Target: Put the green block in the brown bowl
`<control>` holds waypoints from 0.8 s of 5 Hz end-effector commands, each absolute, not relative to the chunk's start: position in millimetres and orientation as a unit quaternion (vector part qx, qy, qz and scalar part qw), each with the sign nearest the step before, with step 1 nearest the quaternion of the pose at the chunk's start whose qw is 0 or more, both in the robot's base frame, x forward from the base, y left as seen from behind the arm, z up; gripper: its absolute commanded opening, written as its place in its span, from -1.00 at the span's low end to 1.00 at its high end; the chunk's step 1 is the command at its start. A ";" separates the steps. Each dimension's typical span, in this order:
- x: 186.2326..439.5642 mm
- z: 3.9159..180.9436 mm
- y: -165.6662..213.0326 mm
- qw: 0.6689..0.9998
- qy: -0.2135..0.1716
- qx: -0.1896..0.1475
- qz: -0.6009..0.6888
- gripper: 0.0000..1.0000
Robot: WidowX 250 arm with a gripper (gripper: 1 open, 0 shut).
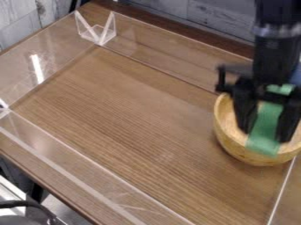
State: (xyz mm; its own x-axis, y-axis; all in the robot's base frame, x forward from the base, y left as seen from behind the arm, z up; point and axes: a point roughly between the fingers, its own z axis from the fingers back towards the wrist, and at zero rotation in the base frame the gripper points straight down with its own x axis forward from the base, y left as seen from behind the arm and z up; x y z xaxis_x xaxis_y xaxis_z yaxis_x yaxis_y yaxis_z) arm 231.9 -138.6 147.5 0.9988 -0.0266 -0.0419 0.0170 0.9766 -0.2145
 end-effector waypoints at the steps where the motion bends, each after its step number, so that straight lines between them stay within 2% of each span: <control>1: 238.5 179.7 -131.2 0.993 -0.027 -0.116 -0.006 -1.00; 4: 232.1 178.8 -129.6 0.991 -0.076 -0.110 -0.008 -1.00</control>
